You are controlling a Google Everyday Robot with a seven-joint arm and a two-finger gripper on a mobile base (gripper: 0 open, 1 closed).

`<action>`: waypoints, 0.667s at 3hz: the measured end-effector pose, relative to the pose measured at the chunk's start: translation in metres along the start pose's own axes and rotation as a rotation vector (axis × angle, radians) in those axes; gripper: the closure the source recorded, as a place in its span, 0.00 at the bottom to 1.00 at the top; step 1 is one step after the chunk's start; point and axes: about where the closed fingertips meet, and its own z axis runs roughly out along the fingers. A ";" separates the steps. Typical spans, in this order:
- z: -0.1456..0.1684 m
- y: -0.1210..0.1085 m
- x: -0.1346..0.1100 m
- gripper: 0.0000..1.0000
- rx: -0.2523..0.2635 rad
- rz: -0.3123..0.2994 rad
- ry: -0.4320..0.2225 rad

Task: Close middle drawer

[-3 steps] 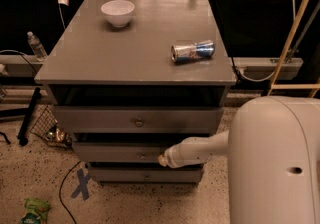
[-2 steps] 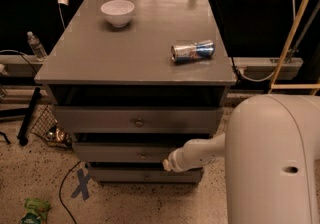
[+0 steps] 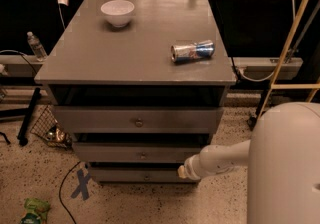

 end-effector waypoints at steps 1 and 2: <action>-0.022 -0.025 0.018 1.00 0.020 0.054 -0.006; -0.041 -0.049 0.029 1.00 0.041 0.109 -0.023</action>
Offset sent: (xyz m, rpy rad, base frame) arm -0.0205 -0.1084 0.0244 0.0062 0.0007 -0.2003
